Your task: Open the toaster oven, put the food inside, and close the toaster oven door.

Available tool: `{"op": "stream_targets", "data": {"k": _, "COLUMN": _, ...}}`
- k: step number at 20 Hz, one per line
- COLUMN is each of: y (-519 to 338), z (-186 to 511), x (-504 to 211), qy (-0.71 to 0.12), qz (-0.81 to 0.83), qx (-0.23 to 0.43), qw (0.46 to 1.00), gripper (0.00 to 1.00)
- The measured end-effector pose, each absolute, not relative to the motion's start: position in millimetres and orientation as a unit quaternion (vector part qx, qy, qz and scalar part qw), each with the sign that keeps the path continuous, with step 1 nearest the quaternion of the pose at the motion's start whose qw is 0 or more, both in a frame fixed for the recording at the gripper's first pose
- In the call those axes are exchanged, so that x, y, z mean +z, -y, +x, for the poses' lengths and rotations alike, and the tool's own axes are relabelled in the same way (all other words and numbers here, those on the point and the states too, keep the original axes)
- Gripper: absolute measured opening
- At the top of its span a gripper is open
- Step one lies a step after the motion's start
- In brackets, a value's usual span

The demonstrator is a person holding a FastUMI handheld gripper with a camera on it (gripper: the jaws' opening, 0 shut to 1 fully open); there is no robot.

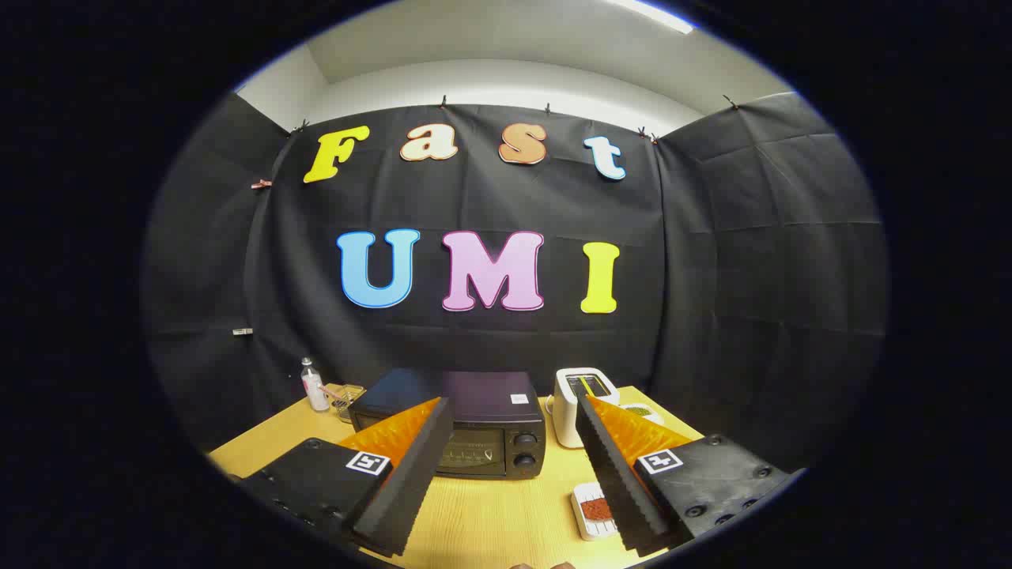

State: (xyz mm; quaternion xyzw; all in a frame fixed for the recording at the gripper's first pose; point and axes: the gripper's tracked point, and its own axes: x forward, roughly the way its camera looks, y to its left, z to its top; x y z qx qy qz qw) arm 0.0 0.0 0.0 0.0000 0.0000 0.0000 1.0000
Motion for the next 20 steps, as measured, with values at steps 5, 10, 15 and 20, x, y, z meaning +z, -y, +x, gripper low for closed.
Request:
{"op": "stream_targets", "data": {"k": 5, "y": -9, "z": -2, "x": -8, "qy": -0.014, "qz": -0.011, "qx": 0.007, "qw": 1.000, "gripper": 0.97}}
{"op": "stream_targets", "data": {"k": 10, "y": -18, "z": -5, "x": -14, "qy": -0.026, "qz": -0.002, "qx": 0.016, "qw": 1.000, "gripper": 0.97}}
{"op": "stream_targets", "data": {"k": 15, "y": -22, "z": -2, "x": -29, "qy": -0.050, "qz": -0.003, "qx": 0.022, "qw": 0.999, "gripper": 0.97}}
{"op": "stream_targets", "data": {"k": 20, "y": -27, "z": 11, "x": -34, "qy": -0.056, "qz": 0.001, "qx": 0.021, "qw": 0.998, "gripper": 0.98}}
